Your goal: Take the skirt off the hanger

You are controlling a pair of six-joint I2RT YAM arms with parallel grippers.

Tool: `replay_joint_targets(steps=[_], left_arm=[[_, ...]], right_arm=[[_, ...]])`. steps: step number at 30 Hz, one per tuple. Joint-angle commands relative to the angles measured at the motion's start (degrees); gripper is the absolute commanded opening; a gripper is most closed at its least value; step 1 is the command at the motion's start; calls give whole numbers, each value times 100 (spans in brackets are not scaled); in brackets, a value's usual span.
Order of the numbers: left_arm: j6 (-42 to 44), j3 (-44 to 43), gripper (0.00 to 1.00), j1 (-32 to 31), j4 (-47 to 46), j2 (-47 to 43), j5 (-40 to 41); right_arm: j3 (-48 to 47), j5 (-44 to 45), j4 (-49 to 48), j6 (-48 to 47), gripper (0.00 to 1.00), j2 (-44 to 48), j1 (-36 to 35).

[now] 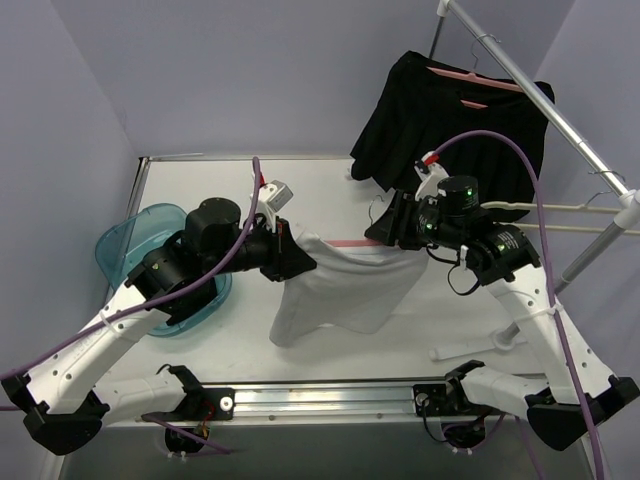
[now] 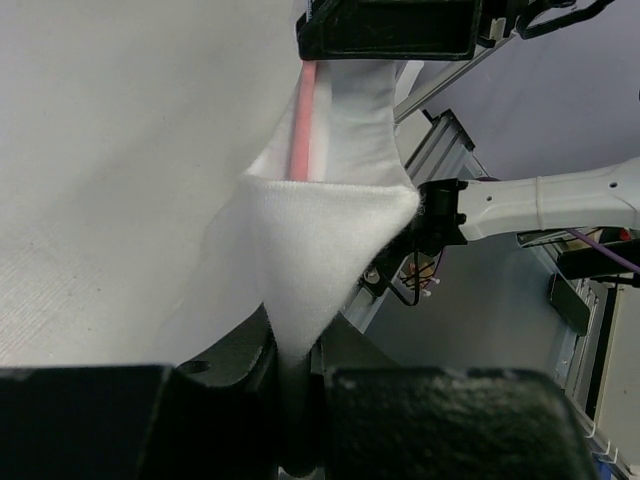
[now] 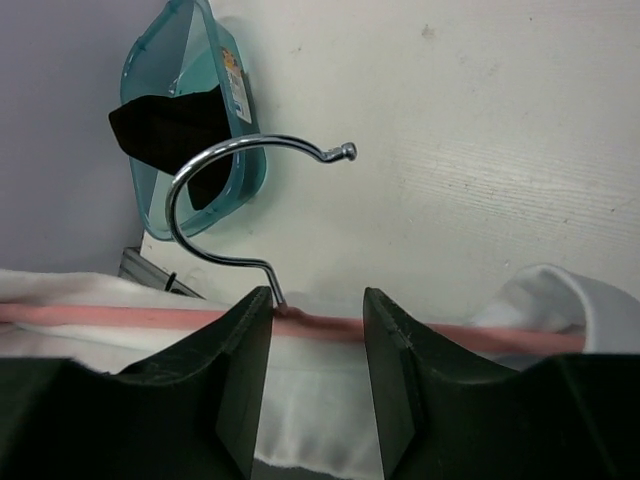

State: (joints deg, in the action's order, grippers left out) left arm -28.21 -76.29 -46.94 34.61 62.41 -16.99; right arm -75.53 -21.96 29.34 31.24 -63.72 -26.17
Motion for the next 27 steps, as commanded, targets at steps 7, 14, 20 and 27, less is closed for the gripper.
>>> replay_joint_targets(steps=[7,14,20,27], left_arm=[[-229,-334,2,-17,-631,-10,-120],[-176,-369,2,-17,-596,-80,-6],[-150,-492,28,-17,-253,-273,82],[-334,272,39,-26,-183,-773,-41]], right_arm=[[222,297,-834,329,31,-140,-616],[117,1069,-527,522,0,-176,-1021],[354,1729,-517,1041,0,219,-1083],[196,1616,-790,1647,0,413,-1083]])
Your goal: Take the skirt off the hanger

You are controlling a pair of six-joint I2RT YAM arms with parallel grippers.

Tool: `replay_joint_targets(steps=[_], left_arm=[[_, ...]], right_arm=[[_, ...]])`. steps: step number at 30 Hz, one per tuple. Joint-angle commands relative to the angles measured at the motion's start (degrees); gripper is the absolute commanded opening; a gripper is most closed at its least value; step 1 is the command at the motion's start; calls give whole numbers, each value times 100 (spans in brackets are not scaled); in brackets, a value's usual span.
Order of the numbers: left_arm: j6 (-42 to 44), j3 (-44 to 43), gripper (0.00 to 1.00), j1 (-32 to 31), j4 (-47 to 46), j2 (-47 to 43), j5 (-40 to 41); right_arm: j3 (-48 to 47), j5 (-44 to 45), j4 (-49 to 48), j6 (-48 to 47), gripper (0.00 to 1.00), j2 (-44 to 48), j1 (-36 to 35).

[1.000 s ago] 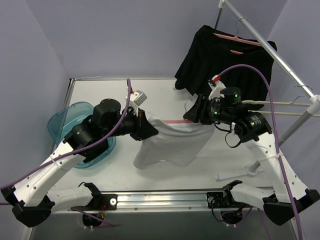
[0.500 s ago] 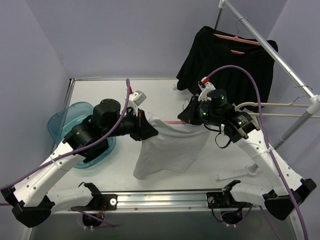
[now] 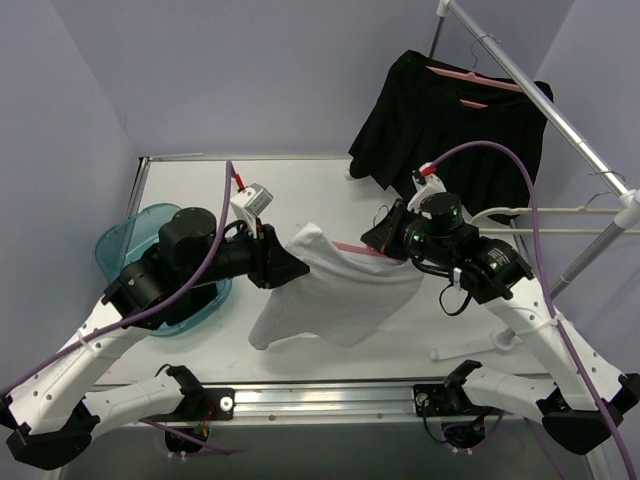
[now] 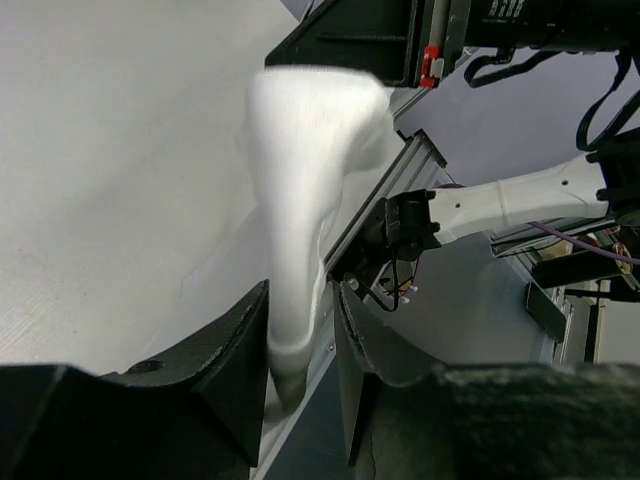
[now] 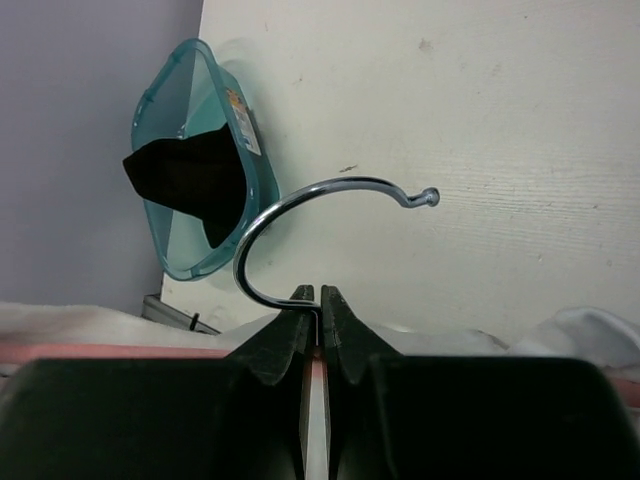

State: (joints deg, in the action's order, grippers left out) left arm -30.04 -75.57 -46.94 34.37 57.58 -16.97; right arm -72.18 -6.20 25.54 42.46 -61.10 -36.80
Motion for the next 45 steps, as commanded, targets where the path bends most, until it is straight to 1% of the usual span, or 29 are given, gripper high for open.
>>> replay_joint_targets(steps=[1,6,8,9,10,11,12,15,17,20,23,26,29,32,33,35,36,38,40,43,45], left_arm=[[-168,261,39,-26,-72,-361,-8],[-169,403,40,-17,245,-651,168],[-151,385,36,-17,333,-652,177],[-151,342,31,-17,368,-643,177],[-151,324,17,-17,360,-626,177],[-151,298,9,-17,369,-608,185],[-151,271,3,-17,377,-582,185],[-212,192,2,-26,438,-651,334],[-265,174,2,-17,509,-783,754],[-502,261,2,-17,404,-1300,1308],[-651,297,2,-8,281,-1530,1564],[-678,271,2,-8,289,-1566,1539],[-696,262,2,-8,395,-1636,1574],[-714,306,2,-17,404,-1654,1566],[-705,306,2,-17,369,-1628,1504],[-713,297,2,-8,351,-1418,1241],[-714,289,2,-8,308,-1329,1110],[-696,245,2,-8,237,-1005,749],[-696,227,2,-17,246,-811,599],[-678,262,2,-17,158,-634,476],[-687,341,2,-17,140,-678,493]], right_arm=[[-164,31,-409,553,0,160,-21],[-445,198,-287,632,0,327,-29],[-542,145,-199,650,0,292,-29],[-603,136,-146,658,0,283,-21],[-708,154,-102,659,0,292,-21],[-753,180,-24,667,0,318,-21],[-806,258,29,685,0,318,-29],[-973,373,232,772,0,388,-12],[-1000,584,363,983,0,511,-12],[-904,1128,618,1342,0,730,-3],[-710,1514,820,1668,0,976,-3],[-552,1761,961,1862,0,1161,-3],[-385,1806,927,2021,0,1258,-12],[-332,1614,752,1942,0,1171,-3],[-279,1326,620,1829,0,1145,-3],[-183,938,32,1792,0,1065,6],[-147,510,-161,1792,0,1004,6],[-121,94,-663,1897,0,767,6],[-190,-275,-979,2055,0,531,-3],[-340,-400,-1226,2126,0,336,-3],[-638,-356,-1131,2074,0,257,32]])
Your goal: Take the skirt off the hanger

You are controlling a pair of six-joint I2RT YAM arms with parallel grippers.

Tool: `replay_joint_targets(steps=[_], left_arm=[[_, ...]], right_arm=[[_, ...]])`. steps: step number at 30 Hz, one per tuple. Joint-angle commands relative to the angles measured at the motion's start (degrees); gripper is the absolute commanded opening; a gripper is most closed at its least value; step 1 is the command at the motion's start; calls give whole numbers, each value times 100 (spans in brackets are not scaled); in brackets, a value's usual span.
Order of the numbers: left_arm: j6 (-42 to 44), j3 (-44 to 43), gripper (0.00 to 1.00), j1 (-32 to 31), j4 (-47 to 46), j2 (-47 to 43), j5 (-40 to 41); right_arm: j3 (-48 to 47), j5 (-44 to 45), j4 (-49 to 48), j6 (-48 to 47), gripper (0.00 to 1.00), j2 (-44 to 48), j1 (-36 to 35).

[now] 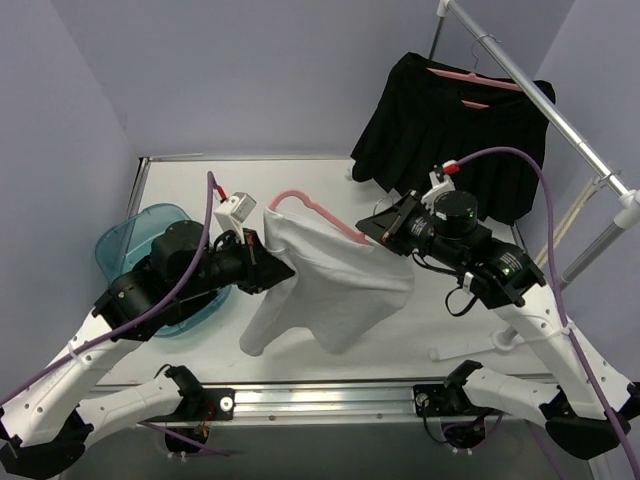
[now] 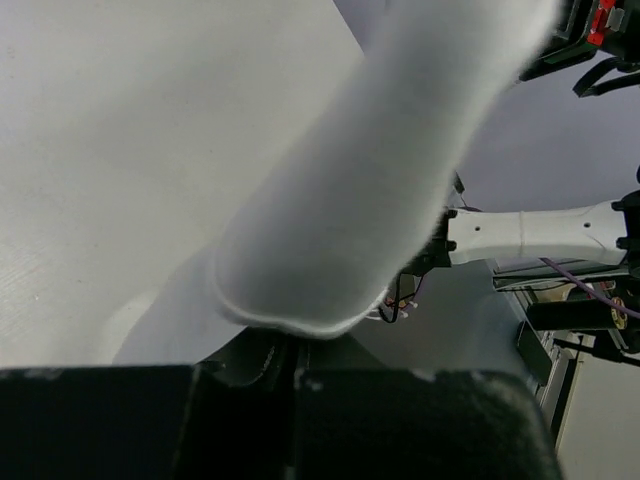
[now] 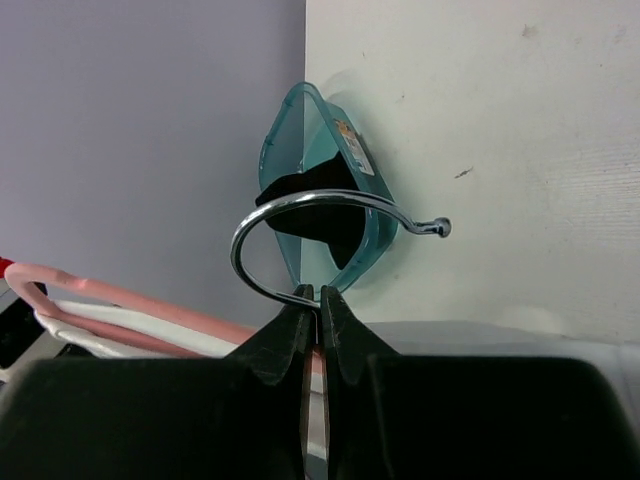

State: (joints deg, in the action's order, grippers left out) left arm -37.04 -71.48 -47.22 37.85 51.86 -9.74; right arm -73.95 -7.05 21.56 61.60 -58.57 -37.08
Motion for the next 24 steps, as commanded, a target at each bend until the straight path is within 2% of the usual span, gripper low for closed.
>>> replay_joint_targets(steps=[1,8,12,16,18,21,22,23,24], left_arm=[[-5,37,2,11,-207,-192,-187],[-251,538,2,11,-58,-579,-265],[-427,1082,2,11,-119,-861,-257],[-427,1181,2,11,-111,-984,-55],[-156,1023,2,20,3,-888,59],[432,260,2,46,582,-502,507],[652,-334,2,38,784,-257,665],[1098,-671,2,46,1247,-124,1188],[1302,-1013,2,46,1452,-10,1472]], right_arm=[[-627,-306,-724,159,0,-93,87],[-717,-315,-1197,413,0,-173,201],[-551,-595,-1802,852,0,-260,350],[-524,-902,-2094,1134,0,-515,412],[-532,-1104,-2497,1178,0,-585,412],[-769,-1325,-2447,1074,0,-743,613],[-1074,-1447,-2333,708,0,-805,649],[-1286,-1431,-2080,408,0,-866,667],[-1497,-1379,-1364,118,0,-963,667]])
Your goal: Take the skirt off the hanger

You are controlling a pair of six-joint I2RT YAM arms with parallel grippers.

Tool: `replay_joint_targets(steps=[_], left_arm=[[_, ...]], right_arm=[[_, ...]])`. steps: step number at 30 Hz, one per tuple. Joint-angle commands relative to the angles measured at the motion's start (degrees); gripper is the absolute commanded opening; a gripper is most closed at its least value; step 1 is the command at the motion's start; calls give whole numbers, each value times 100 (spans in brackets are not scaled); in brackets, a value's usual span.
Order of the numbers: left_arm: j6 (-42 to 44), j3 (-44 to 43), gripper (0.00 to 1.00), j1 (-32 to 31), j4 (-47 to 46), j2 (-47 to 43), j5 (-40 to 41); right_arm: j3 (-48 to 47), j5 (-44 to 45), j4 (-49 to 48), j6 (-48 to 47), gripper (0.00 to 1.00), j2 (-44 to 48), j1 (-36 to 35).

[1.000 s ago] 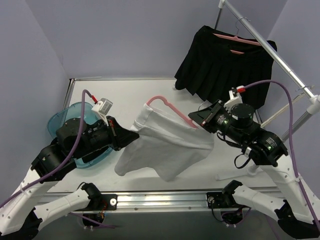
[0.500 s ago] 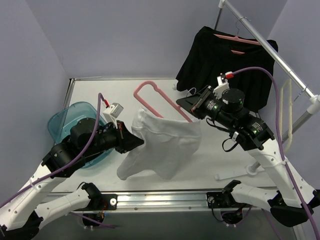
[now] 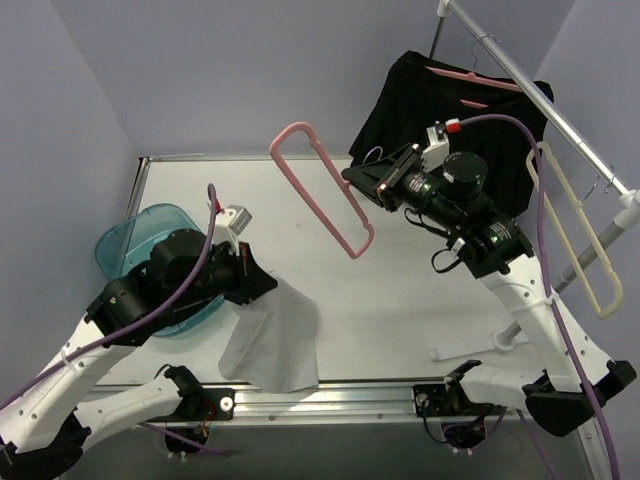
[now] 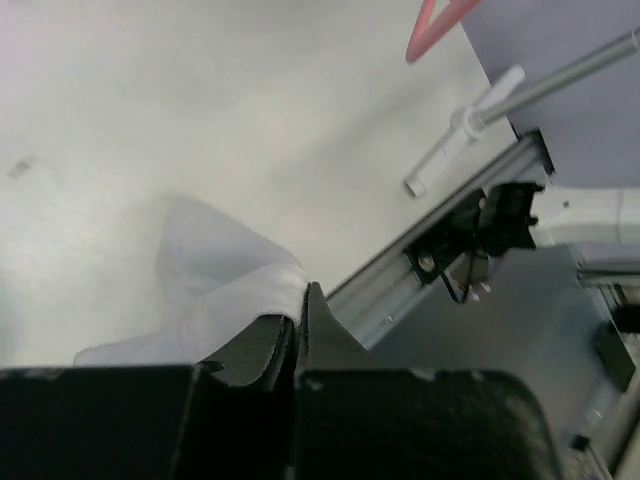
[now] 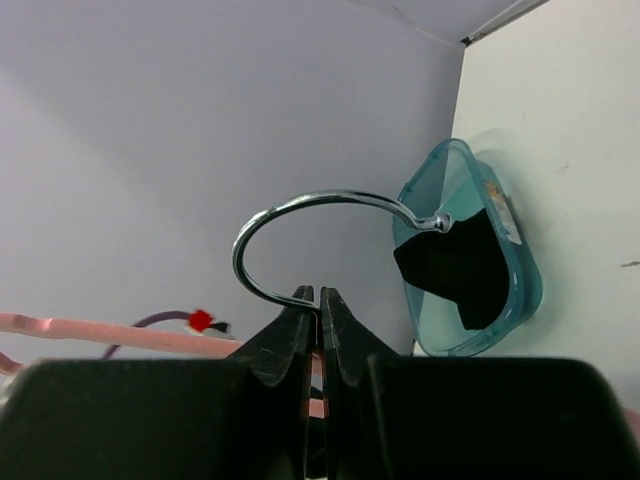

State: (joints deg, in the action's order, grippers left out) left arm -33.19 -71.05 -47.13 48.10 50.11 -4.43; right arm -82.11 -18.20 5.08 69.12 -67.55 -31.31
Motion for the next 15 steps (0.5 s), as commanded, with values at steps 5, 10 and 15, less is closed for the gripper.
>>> replay_joint_targets(steps=[5,10,15], left_arm=[[2068,-2823,2,55,1288,605,2382],[2650,-3670,2,55,1326,562,4079],[3528,-4030,2,55,1158,552,5064]], right_arm=[[-720,-201,1082,-1340,0,180,248],[-333,-220,1372,-1454,0,664,283],[-78,-483,1601,-1603,0,778,283]])
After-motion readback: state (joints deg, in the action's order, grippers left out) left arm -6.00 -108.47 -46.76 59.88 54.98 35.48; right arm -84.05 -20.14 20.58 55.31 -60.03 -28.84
